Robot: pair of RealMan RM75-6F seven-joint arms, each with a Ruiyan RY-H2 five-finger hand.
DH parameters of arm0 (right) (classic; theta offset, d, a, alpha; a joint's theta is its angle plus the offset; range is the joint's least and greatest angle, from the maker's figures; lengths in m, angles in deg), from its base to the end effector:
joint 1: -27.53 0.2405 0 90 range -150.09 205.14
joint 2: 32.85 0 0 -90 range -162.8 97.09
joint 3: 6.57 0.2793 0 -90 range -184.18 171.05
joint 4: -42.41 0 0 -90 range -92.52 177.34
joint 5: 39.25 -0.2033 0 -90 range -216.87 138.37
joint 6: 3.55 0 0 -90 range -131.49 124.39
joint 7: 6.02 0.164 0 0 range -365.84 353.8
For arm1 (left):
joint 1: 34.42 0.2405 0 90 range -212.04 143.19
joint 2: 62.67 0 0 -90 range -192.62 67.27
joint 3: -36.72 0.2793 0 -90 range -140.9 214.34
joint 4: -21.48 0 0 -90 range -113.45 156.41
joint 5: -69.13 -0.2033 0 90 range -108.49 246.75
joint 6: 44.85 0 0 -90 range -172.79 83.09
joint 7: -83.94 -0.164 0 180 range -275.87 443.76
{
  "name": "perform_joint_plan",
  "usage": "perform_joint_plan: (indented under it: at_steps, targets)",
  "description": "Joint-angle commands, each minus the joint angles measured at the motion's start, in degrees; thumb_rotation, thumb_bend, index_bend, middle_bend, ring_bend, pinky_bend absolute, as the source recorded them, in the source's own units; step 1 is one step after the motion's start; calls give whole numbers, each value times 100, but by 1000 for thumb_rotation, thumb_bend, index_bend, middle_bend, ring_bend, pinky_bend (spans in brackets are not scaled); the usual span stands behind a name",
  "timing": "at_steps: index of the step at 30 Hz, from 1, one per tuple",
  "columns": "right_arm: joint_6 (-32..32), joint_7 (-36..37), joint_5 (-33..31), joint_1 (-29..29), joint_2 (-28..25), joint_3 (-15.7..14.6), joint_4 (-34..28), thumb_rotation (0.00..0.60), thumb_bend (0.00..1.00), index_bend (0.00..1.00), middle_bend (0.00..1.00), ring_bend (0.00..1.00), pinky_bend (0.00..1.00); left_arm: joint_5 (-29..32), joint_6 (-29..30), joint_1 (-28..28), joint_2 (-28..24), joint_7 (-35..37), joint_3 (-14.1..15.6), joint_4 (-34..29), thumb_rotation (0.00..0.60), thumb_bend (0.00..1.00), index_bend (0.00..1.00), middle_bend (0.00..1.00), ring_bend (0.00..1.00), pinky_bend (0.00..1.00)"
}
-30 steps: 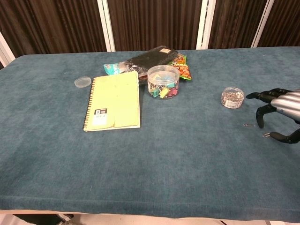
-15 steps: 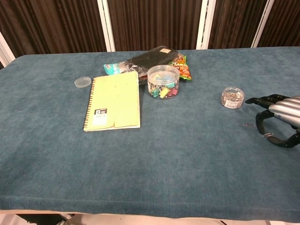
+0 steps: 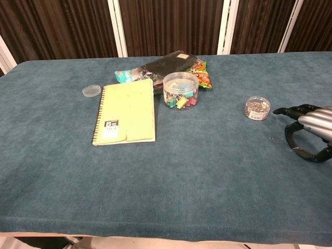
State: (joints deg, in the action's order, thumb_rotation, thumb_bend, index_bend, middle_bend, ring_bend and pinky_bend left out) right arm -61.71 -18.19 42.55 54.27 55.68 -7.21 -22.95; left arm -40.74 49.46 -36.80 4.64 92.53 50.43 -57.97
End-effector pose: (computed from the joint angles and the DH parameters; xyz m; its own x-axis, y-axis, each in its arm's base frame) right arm -0.3185 -0.3117 -0.0054 0.6813 -0.2707 0.6801 -0.7285 -0.3414 0.5939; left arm -0.3232 0.1160 0.1296 0.4013 0.2019 0.8934 0.8732 -0.3788 -0.3067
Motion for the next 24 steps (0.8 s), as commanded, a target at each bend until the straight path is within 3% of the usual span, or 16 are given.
perform_joint_plan:
  at_steps: [1, 24]
  targets:
    - [2, -7, -8, -10, 20, 7, 15, 600, 358, 605, 0, 0, 0, 5, 6, 2, -3, 31, -5, 19, 600, 376, 0, 0, 0, 0]
    - [-187, 197, 93, -75, -21, 93, 7, 600, 359, 671, 0, 0, 0, 35, -20, 5, 5, 160, -34, 104, 600, 375, 0, 0, 0, 0]
